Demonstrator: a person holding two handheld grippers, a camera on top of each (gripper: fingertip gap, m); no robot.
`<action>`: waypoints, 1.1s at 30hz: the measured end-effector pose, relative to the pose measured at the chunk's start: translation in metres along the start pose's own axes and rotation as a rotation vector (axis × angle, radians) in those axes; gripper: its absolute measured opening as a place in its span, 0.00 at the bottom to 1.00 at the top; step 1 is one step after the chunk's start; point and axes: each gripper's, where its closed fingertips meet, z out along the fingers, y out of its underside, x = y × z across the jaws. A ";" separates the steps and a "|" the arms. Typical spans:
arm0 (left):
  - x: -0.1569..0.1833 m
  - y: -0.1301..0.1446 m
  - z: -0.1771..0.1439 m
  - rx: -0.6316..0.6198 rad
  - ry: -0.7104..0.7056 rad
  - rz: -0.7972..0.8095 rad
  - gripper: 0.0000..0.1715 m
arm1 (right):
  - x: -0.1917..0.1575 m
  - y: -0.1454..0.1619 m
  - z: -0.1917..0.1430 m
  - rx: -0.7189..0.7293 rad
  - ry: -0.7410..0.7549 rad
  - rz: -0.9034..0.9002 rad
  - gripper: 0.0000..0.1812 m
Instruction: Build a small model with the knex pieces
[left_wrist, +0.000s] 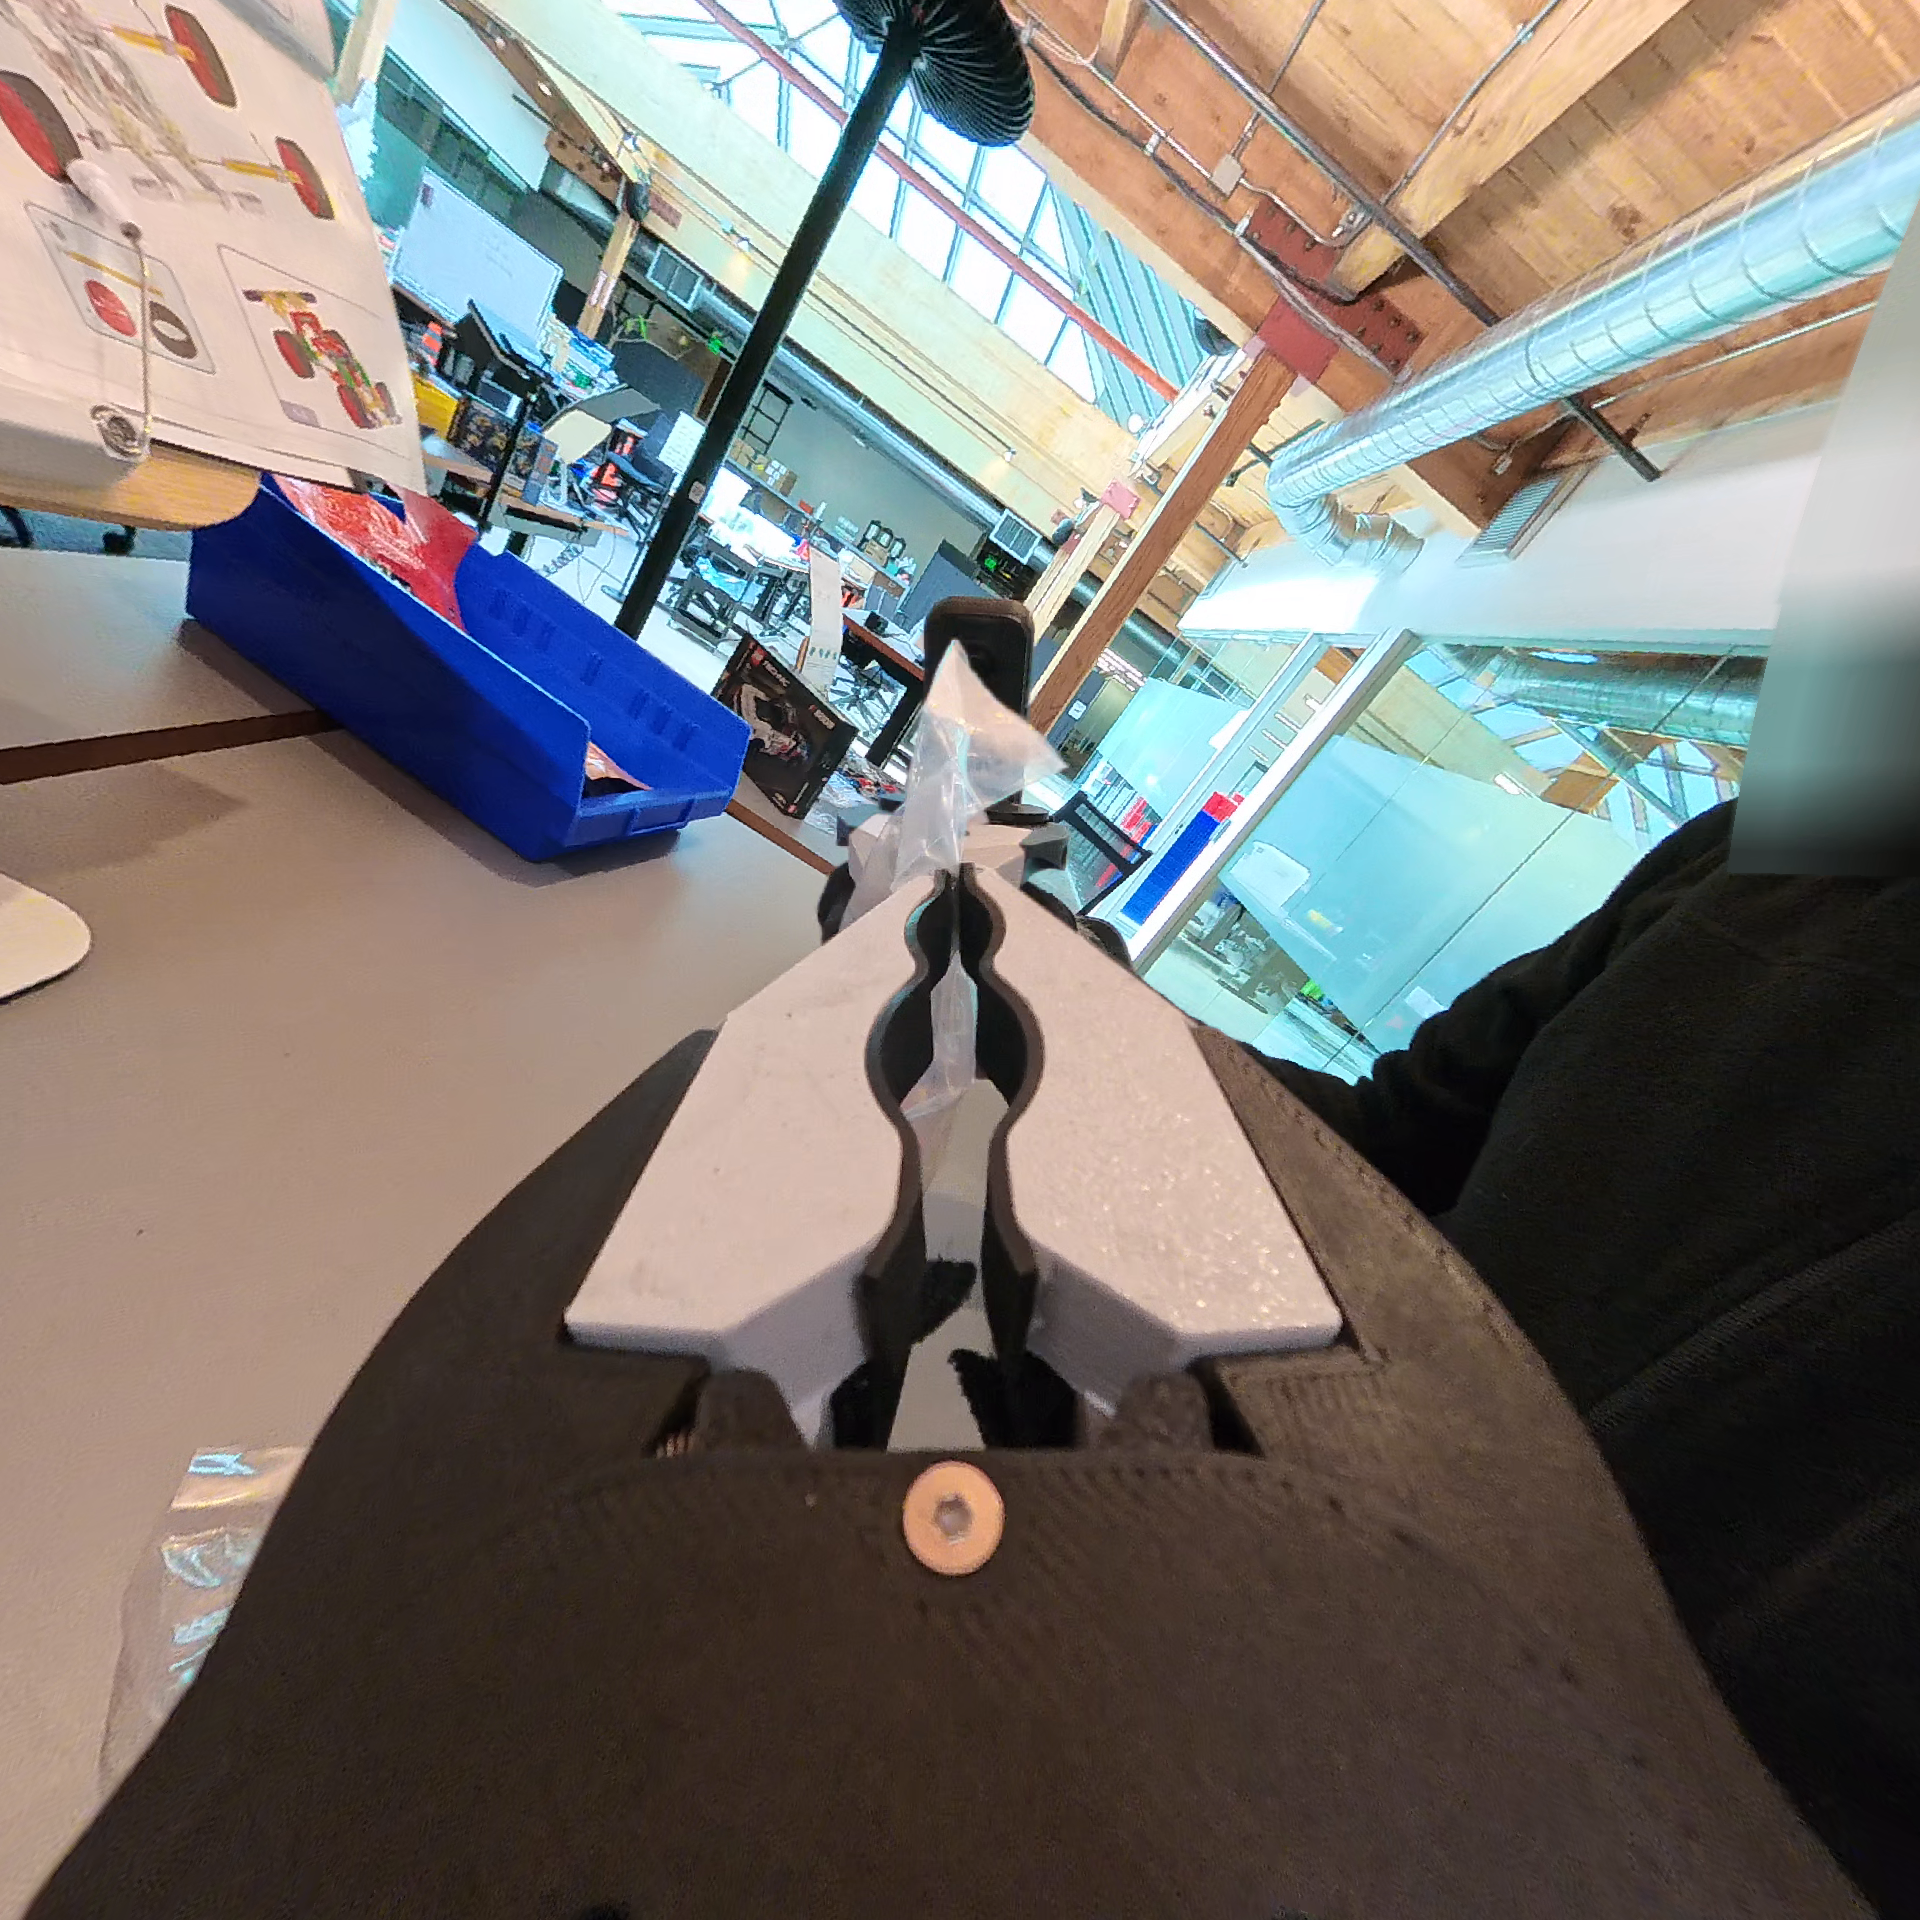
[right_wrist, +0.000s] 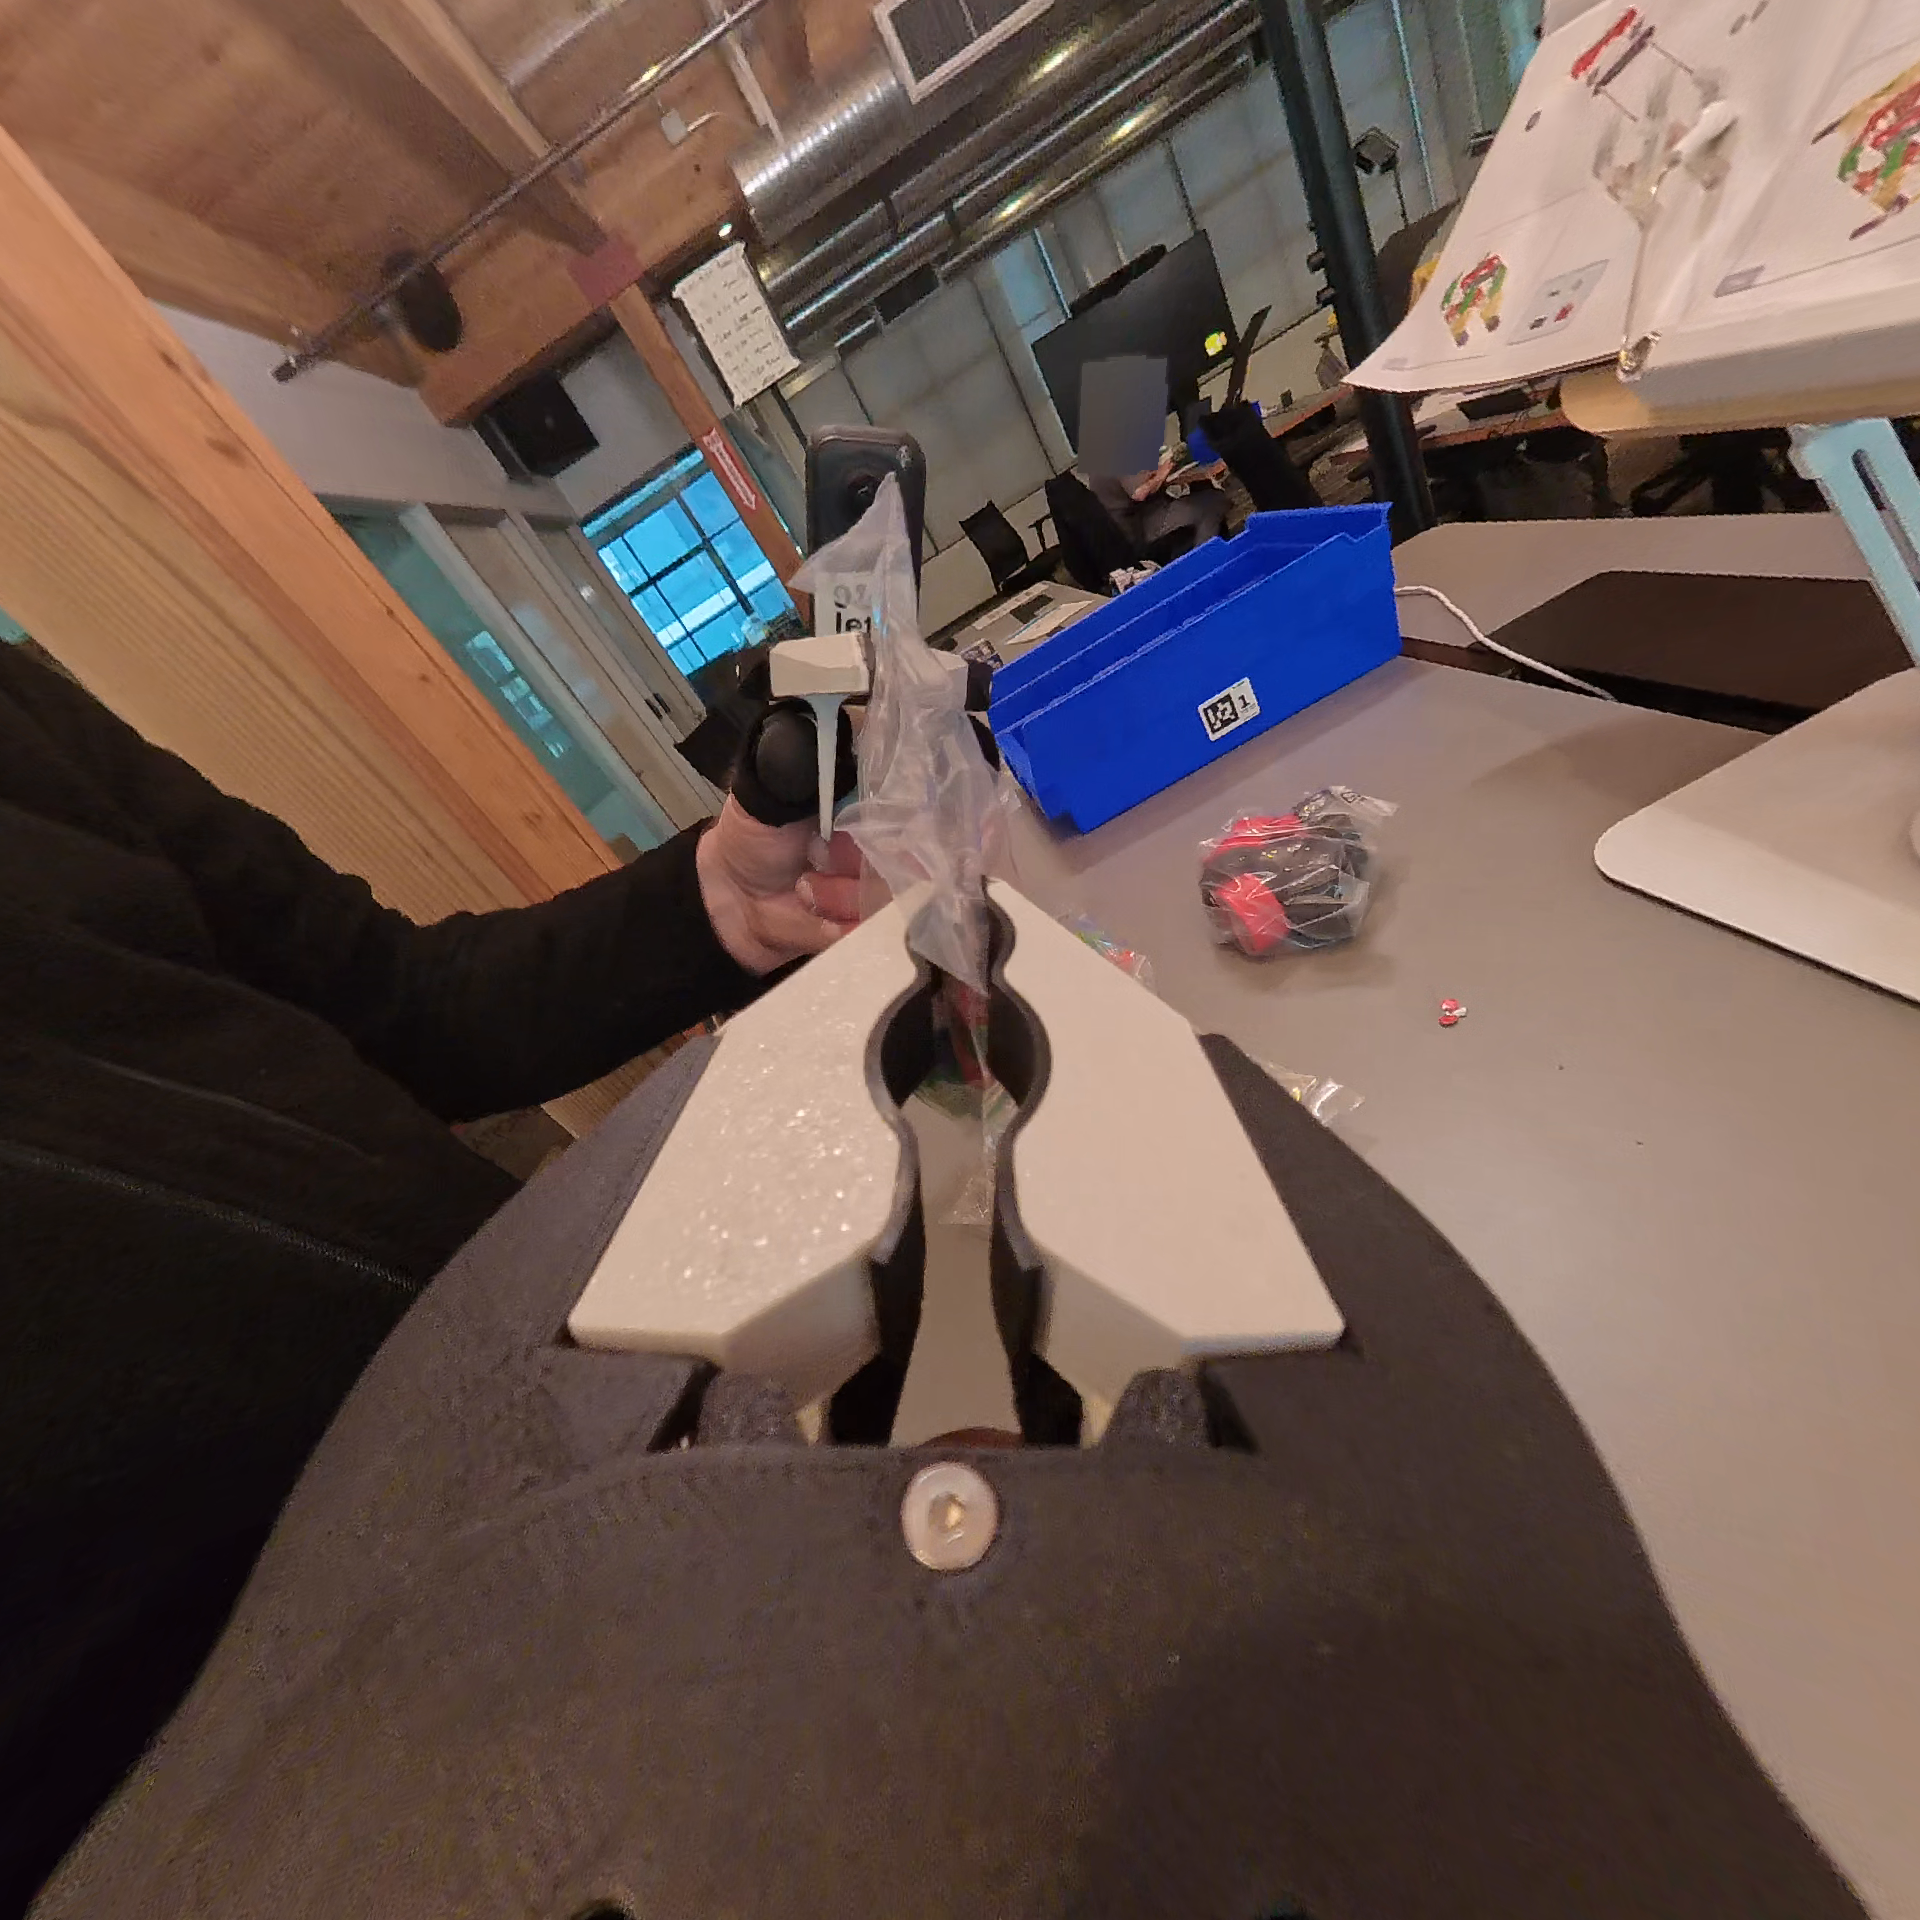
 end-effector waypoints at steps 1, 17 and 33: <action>-0.002 0.000 0.000 0.003 -0.012 0.002 0.00 | 0.001 -0.001 0.000 0.013 -0.002 0.019 0.00; -0.071 0.023 -0.054 -0.256 -0.376 0.192 0.44 | 0.010 -0.003 -0.018 0.014 -0.025 0.240 0.00; -0.200 0.069 -0.176 -0.603 -0.915 0.136 0.72 | 0.051 0.089 -0.028 -0.247 0.100 0.538 0.00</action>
